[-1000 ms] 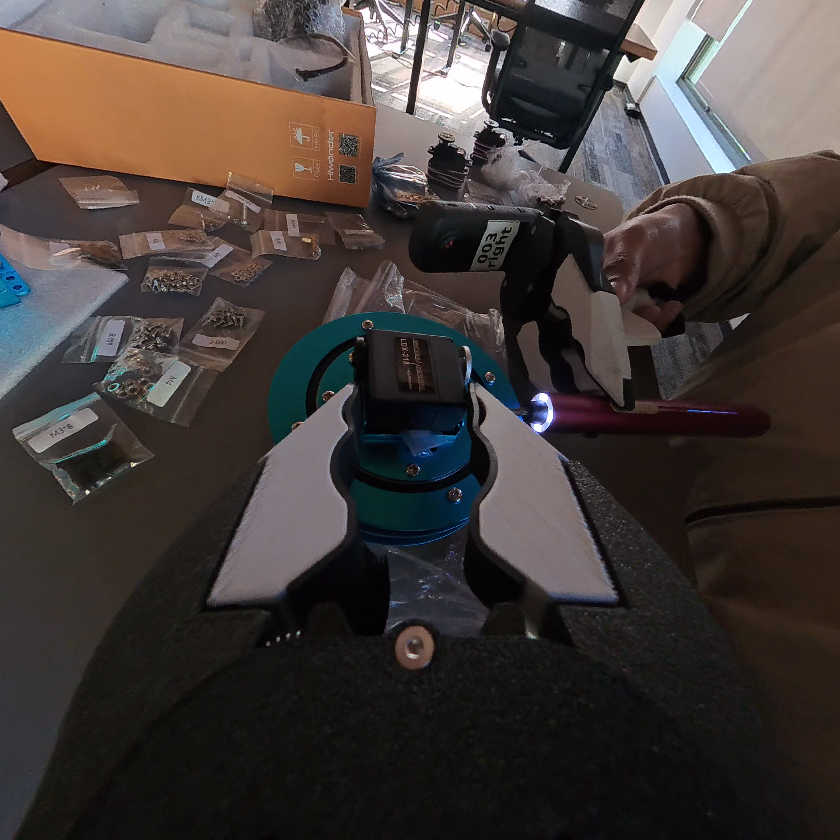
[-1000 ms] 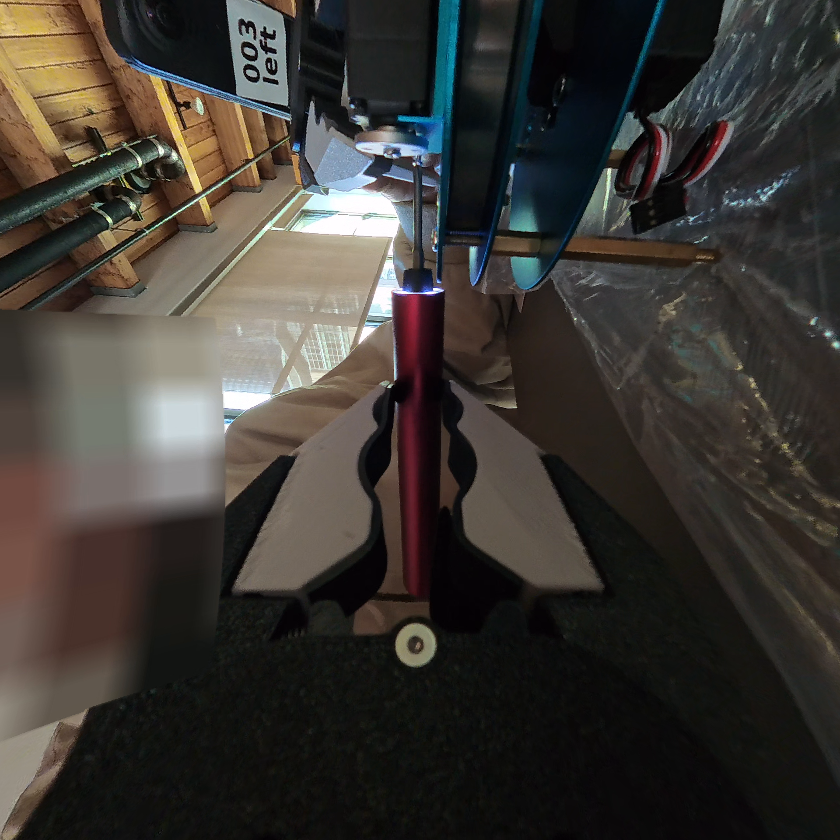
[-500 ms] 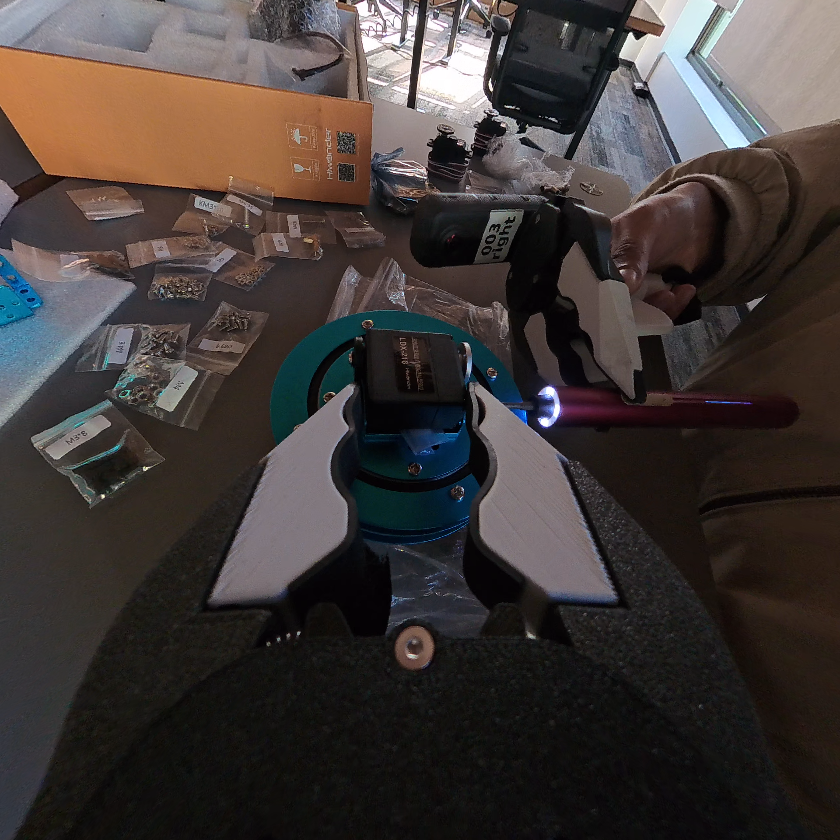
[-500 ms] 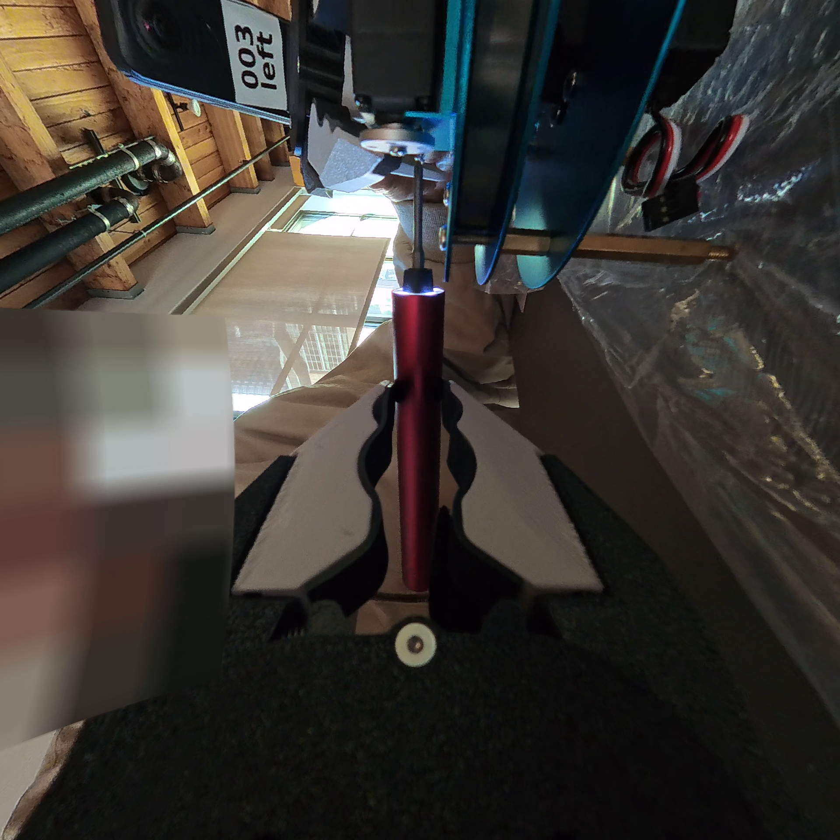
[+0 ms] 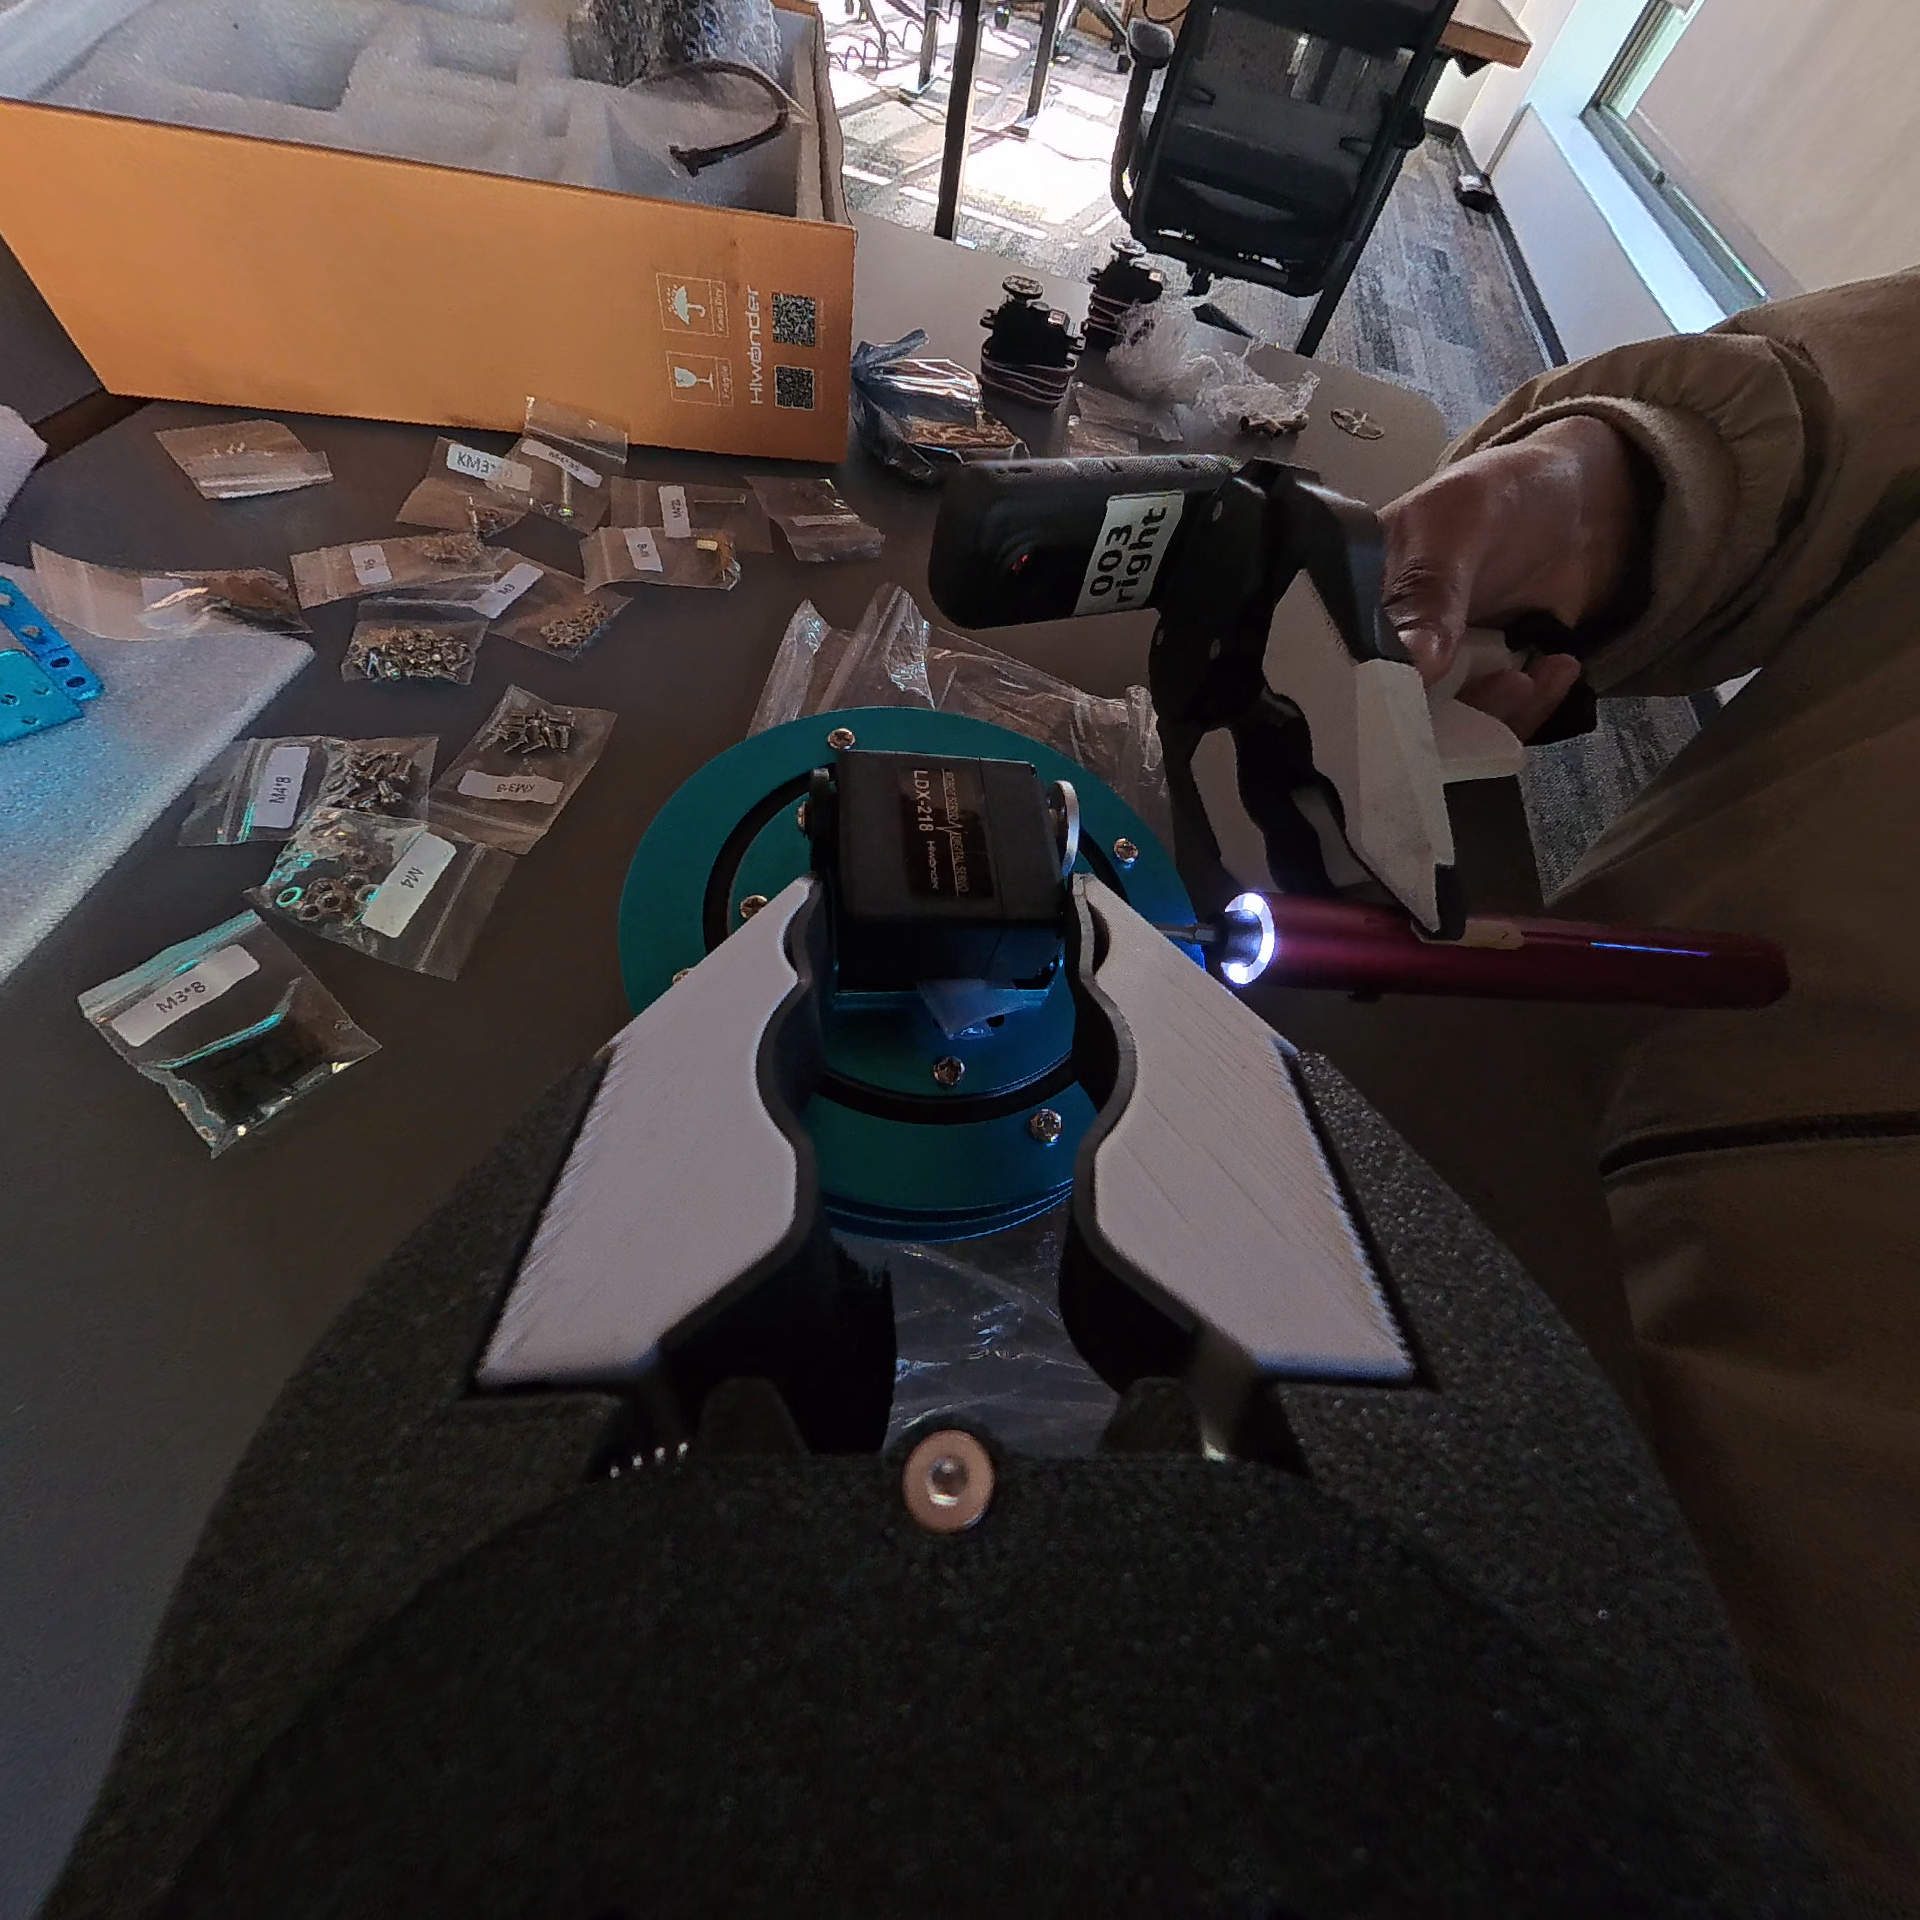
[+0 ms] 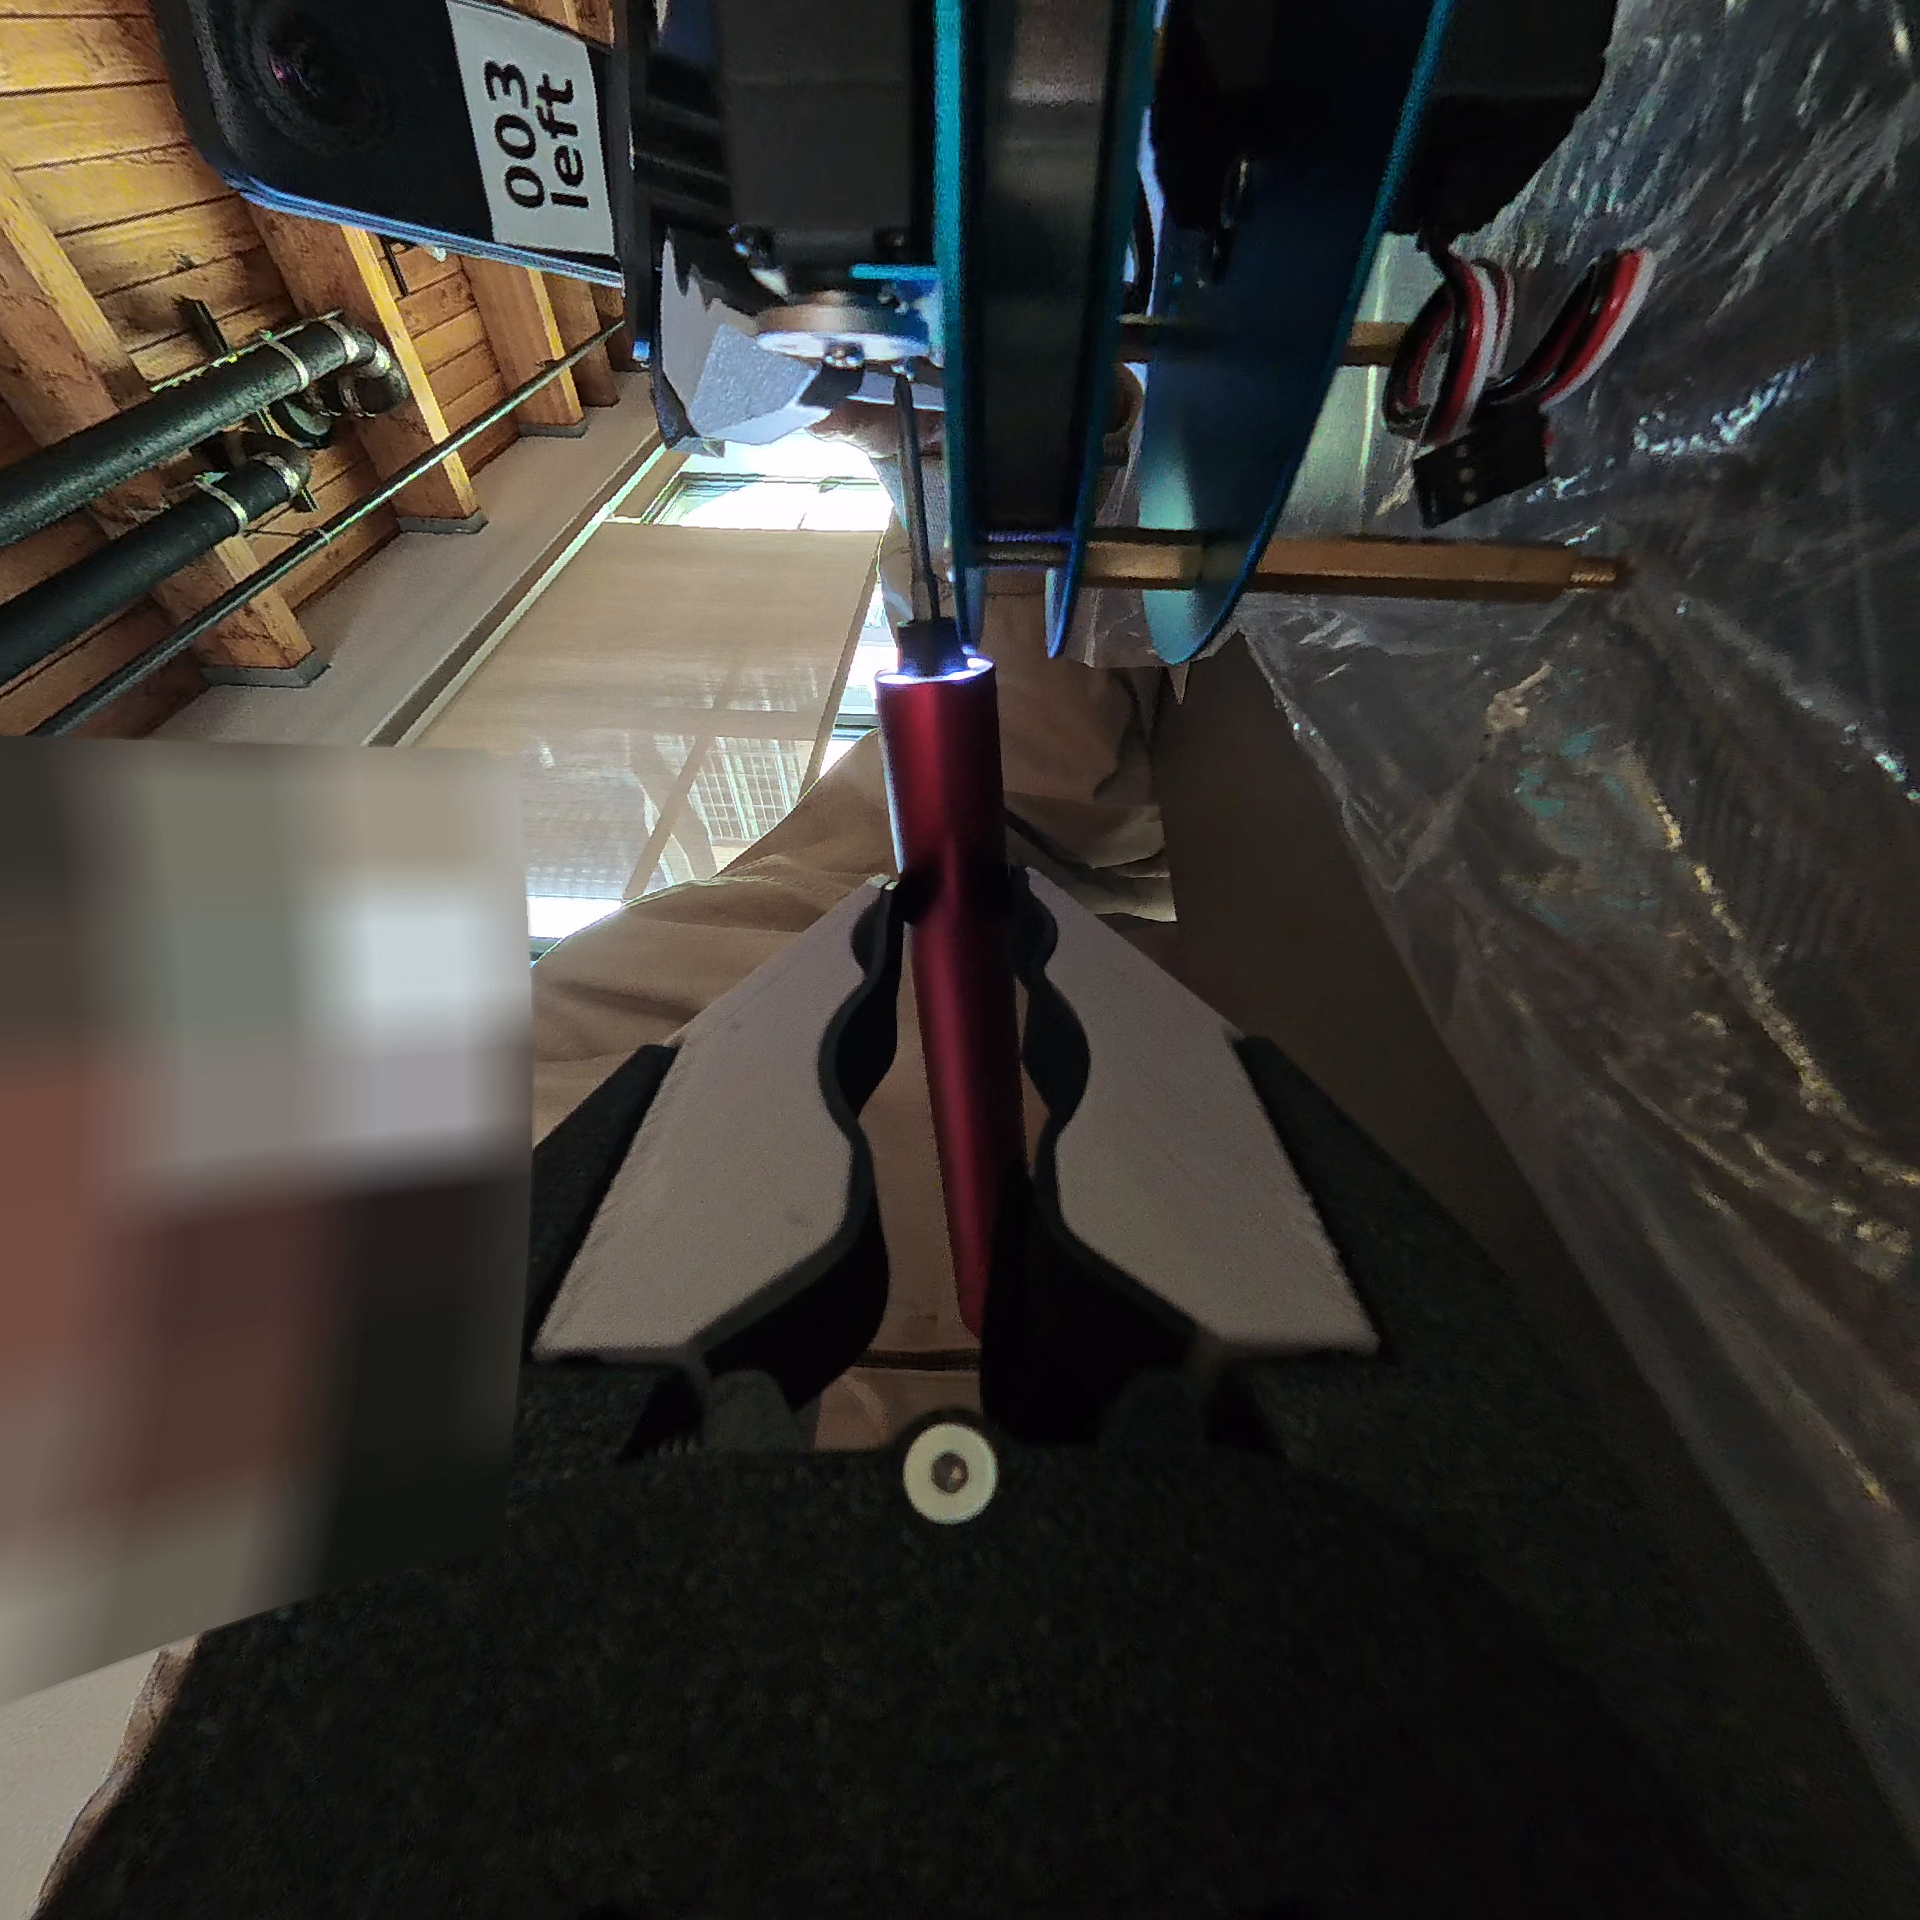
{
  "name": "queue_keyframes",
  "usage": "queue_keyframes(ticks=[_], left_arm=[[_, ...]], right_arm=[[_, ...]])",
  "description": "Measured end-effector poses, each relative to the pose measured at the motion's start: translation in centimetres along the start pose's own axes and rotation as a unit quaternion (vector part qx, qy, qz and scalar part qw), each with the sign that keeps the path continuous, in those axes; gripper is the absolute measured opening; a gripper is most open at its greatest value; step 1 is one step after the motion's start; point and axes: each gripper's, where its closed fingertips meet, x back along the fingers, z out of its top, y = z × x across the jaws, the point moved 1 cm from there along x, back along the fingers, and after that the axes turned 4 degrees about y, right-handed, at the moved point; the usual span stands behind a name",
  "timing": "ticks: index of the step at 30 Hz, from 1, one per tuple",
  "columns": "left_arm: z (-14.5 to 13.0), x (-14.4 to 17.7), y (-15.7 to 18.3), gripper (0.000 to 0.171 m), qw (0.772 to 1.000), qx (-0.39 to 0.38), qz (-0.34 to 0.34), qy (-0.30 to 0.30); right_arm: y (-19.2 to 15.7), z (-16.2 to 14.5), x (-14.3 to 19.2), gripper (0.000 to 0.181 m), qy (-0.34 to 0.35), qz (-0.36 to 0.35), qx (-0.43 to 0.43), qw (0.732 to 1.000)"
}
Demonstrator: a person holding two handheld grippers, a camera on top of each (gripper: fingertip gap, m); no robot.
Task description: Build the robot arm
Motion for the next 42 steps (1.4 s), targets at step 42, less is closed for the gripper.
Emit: queue_keyframes(ticks=[42], left_arm=[[0.0, -0.1, -0.2, 0.044, 1.000, -0.001, 0.012, 0.006]], right_arm=[[-0.2, 0.4, 0.2, 0.018, -0.054, -0.028, -0.013, 0.998]])
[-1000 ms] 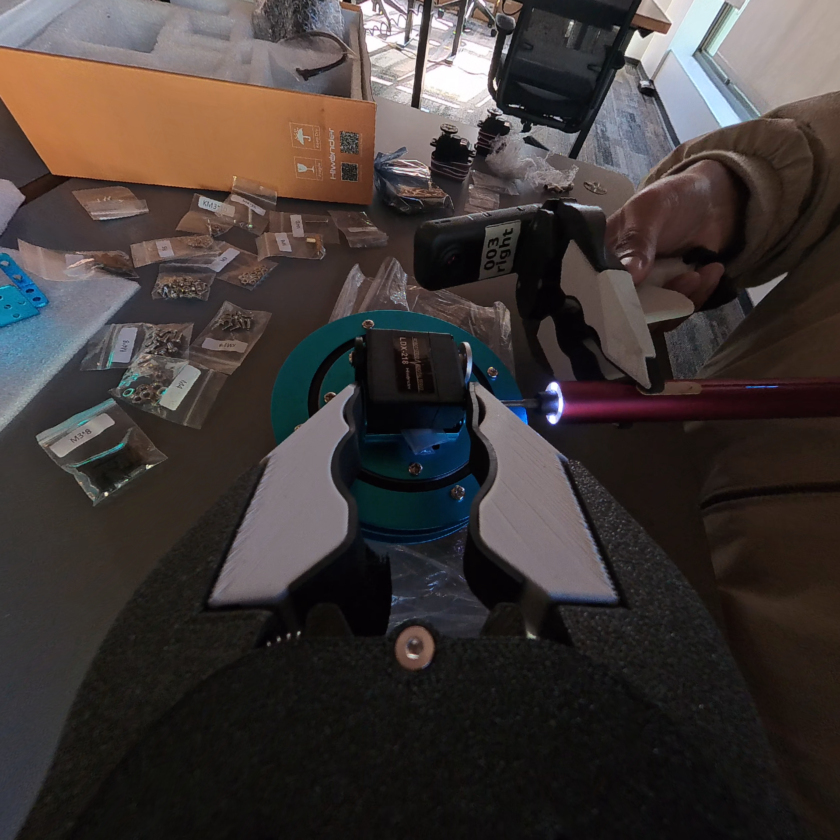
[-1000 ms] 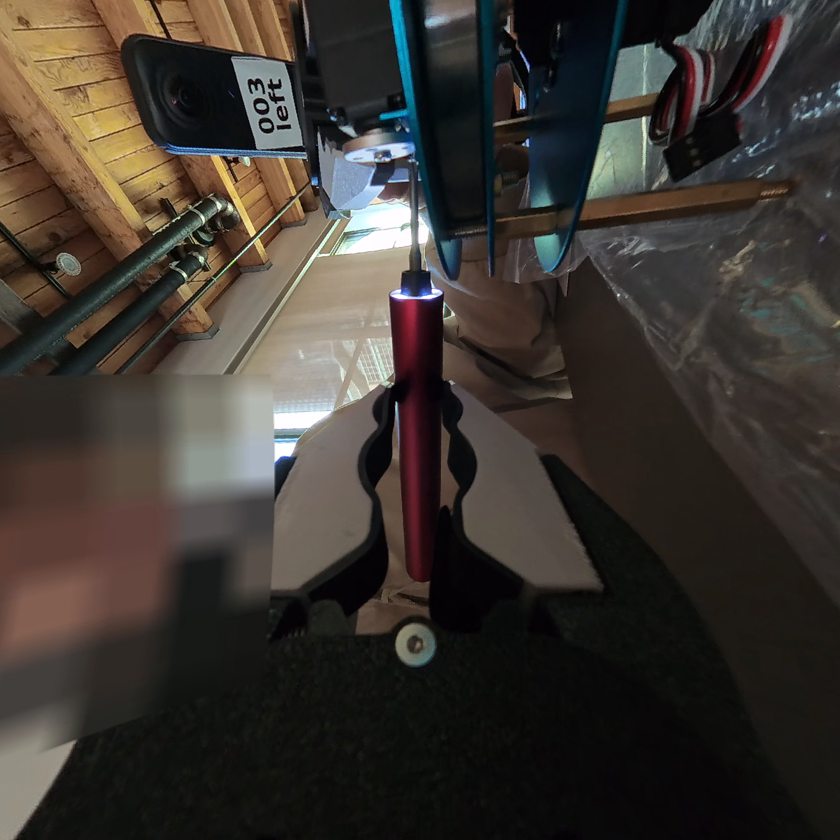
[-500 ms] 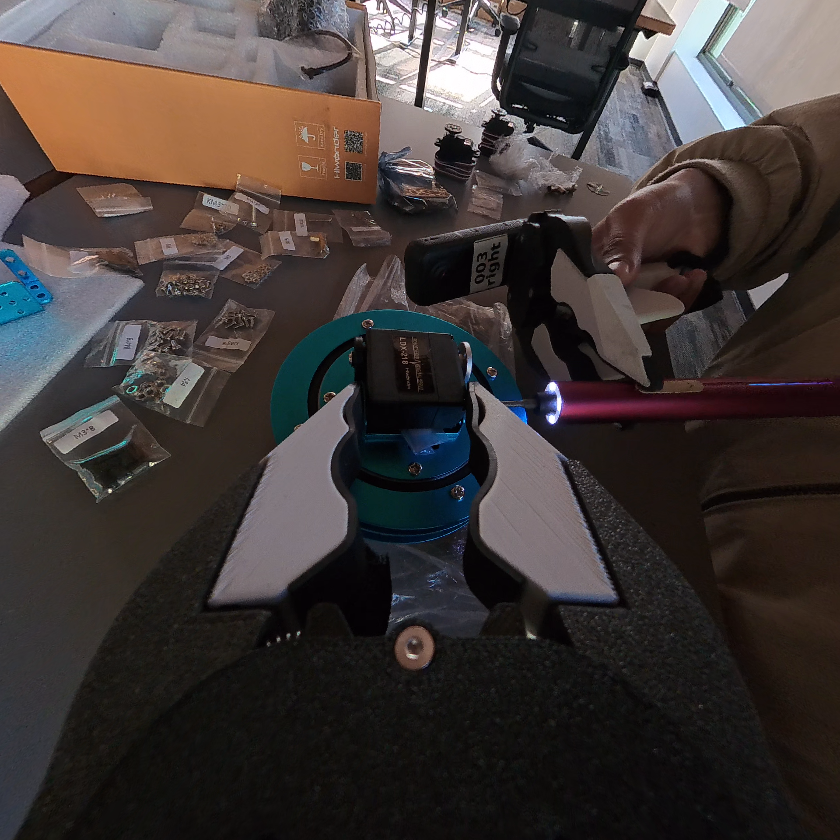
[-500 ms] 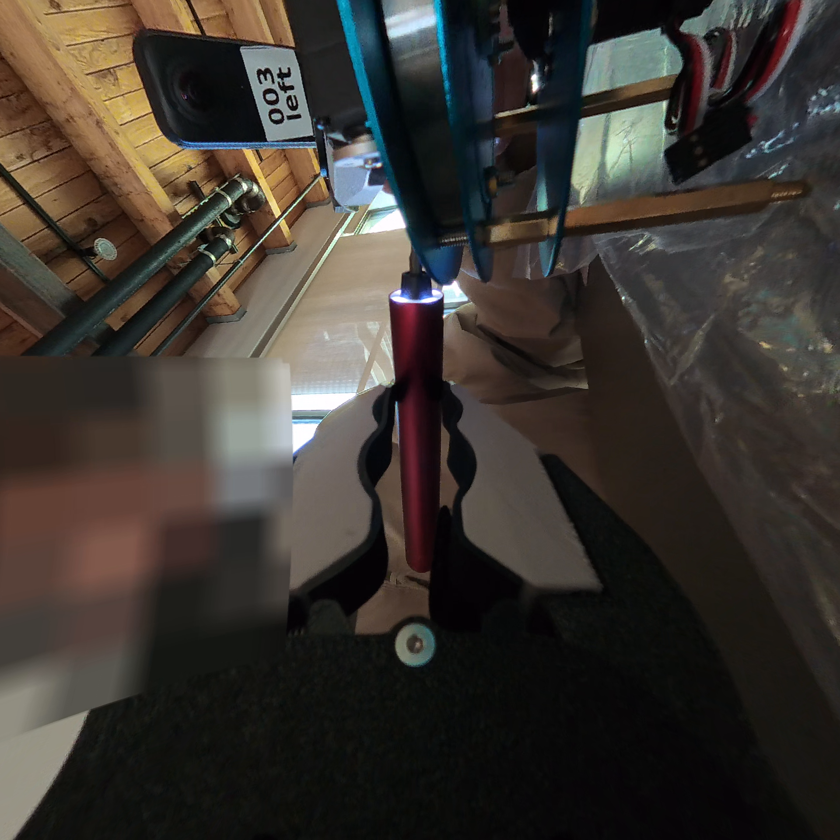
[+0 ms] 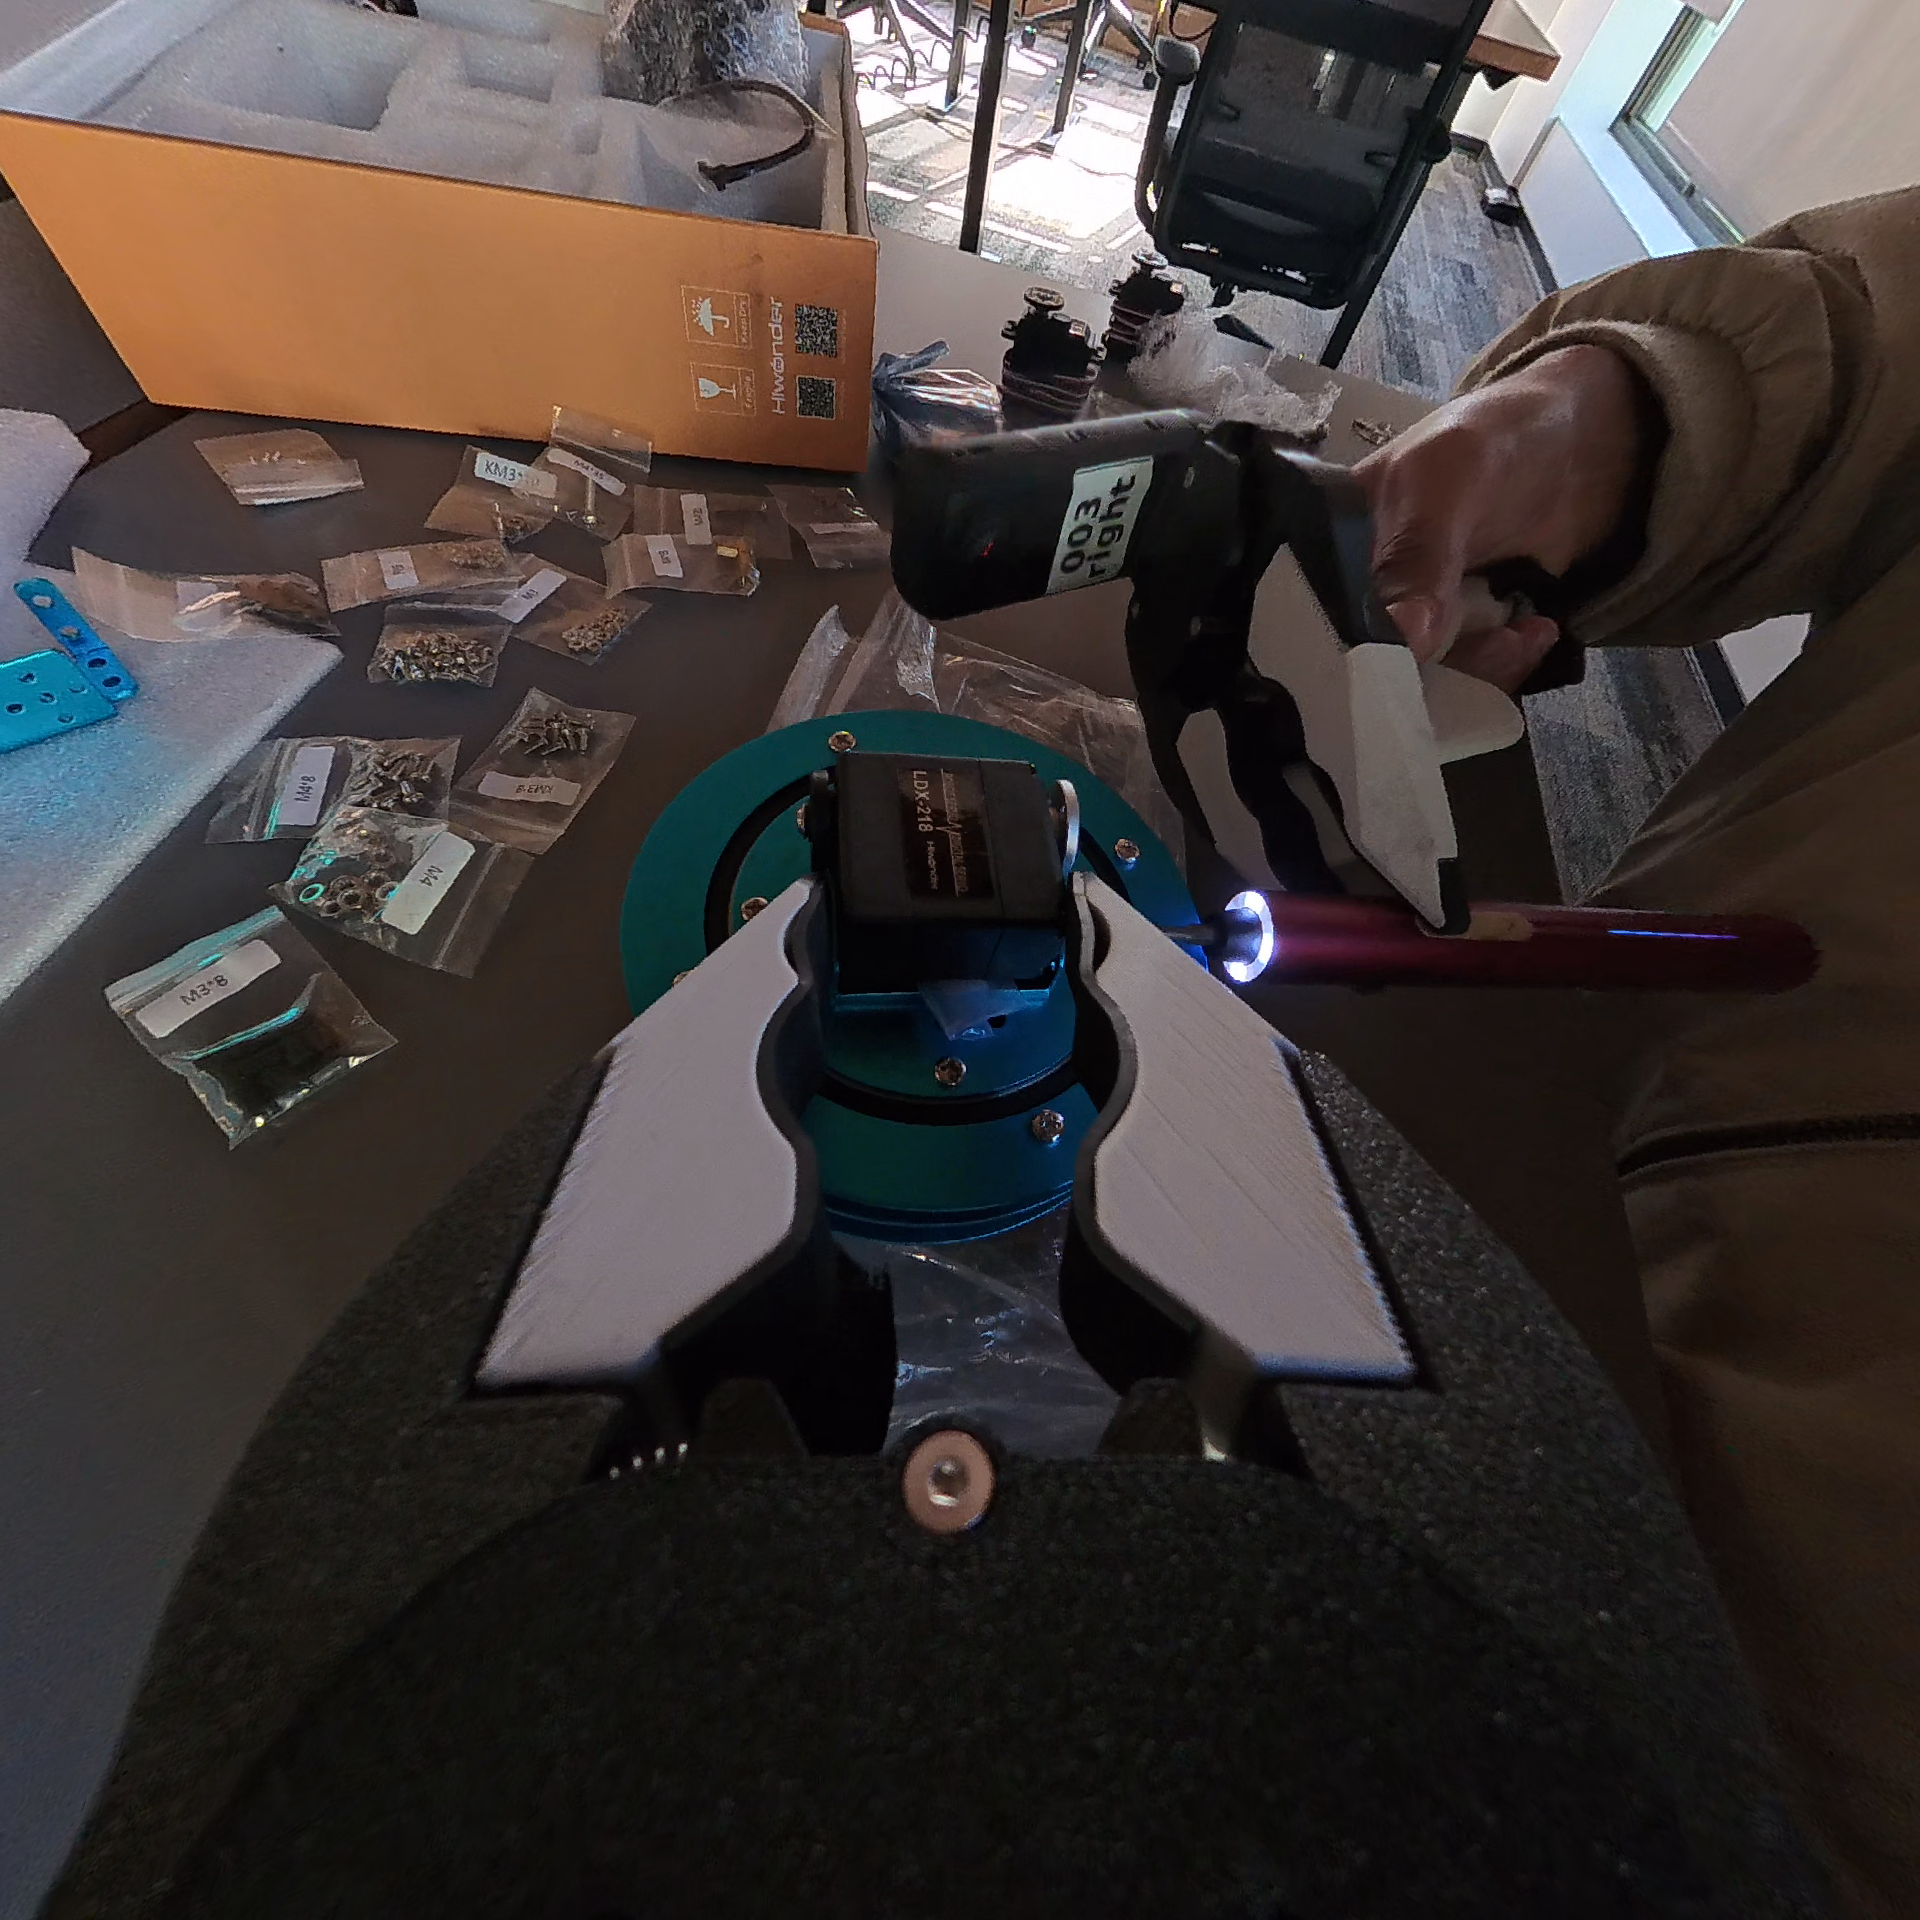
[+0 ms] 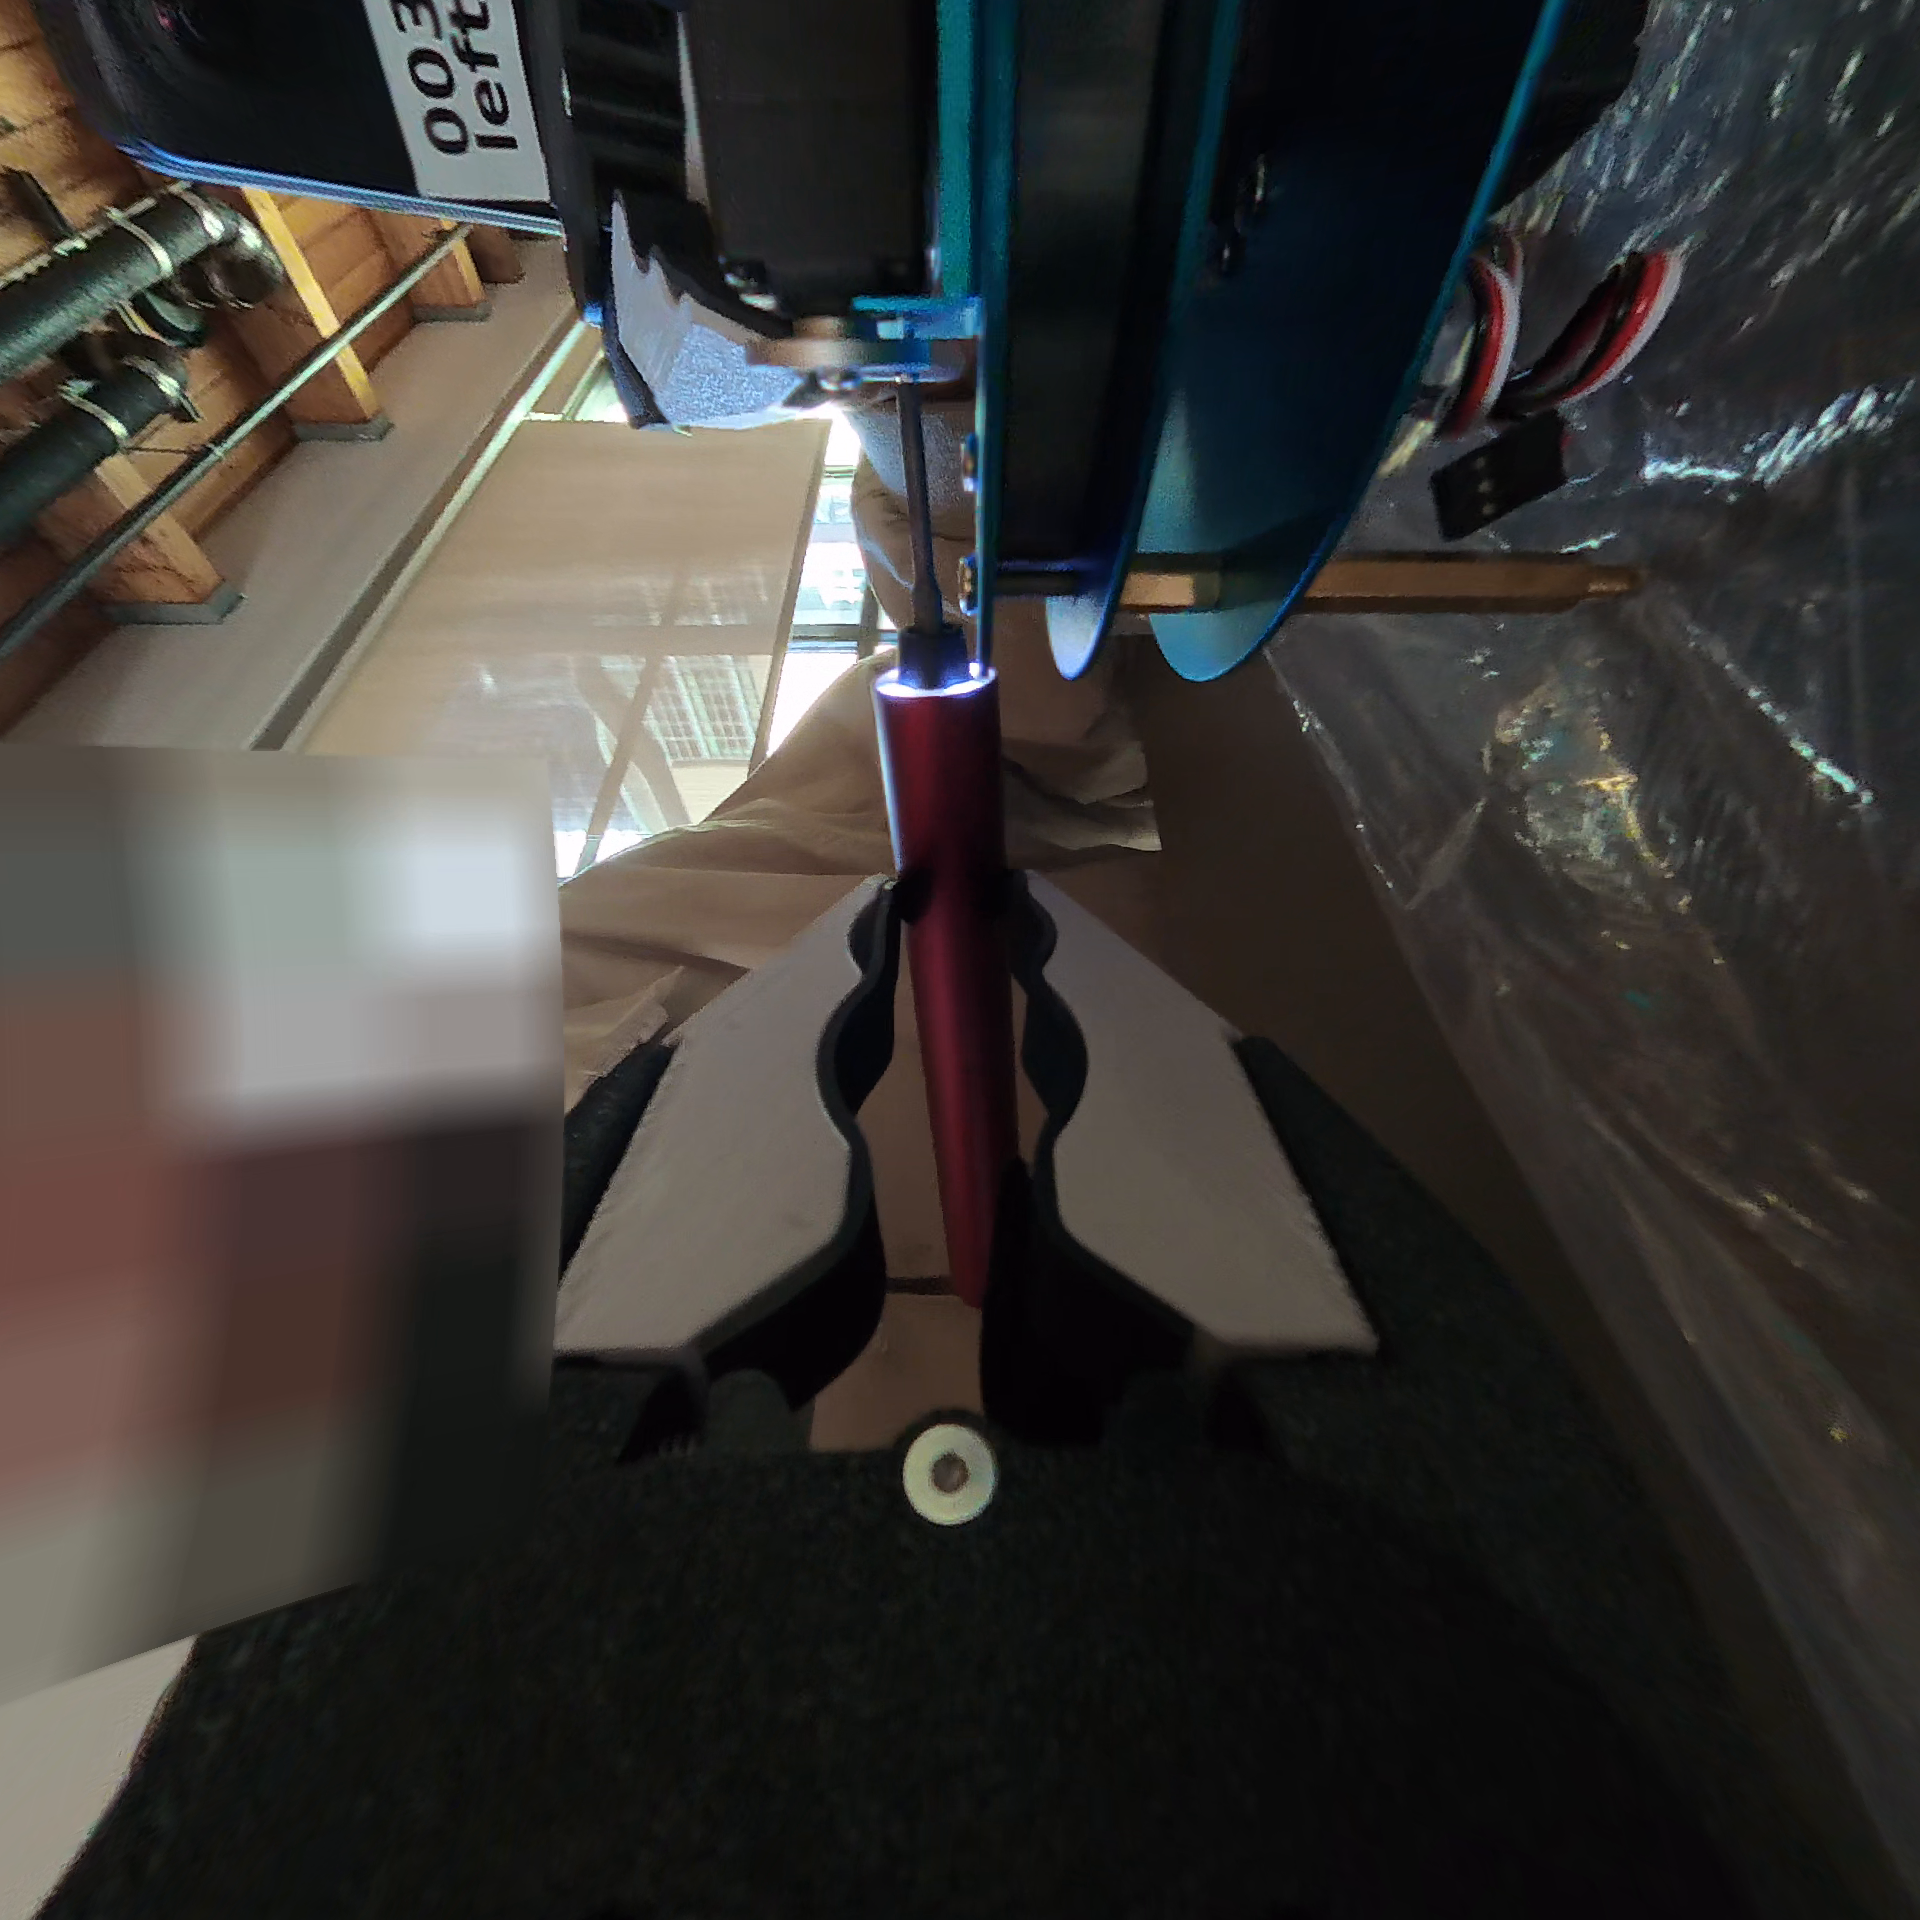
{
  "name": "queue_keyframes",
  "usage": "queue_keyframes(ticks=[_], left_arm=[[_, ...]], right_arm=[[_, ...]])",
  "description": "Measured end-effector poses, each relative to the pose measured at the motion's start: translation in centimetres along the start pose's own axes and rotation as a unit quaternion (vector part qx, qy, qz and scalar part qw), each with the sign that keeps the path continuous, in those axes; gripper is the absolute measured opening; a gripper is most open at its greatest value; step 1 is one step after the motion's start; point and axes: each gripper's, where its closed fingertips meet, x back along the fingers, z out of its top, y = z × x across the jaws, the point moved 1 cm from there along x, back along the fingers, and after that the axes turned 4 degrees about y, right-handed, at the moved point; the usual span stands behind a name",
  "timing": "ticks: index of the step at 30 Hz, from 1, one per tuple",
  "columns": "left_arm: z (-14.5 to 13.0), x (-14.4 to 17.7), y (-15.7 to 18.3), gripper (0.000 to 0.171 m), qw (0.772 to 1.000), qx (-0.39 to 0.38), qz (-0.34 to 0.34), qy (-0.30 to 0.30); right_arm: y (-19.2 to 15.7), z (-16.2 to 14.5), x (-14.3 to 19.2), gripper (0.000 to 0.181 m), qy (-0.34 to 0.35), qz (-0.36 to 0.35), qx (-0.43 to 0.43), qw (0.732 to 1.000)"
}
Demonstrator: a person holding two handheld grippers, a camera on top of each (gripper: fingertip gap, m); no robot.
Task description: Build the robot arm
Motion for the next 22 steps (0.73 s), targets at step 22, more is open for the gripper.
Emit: queue_keyframes(ticks=[22], left_arm=[[-0.03, -0.01, 0.00, 0.044, 1.000, -0.005, 0.002, 0.000]], right_arm=[[-0.41, -0.03, -0.16, 0.018, -0.011, 0.006, -0.007, 1.000]])
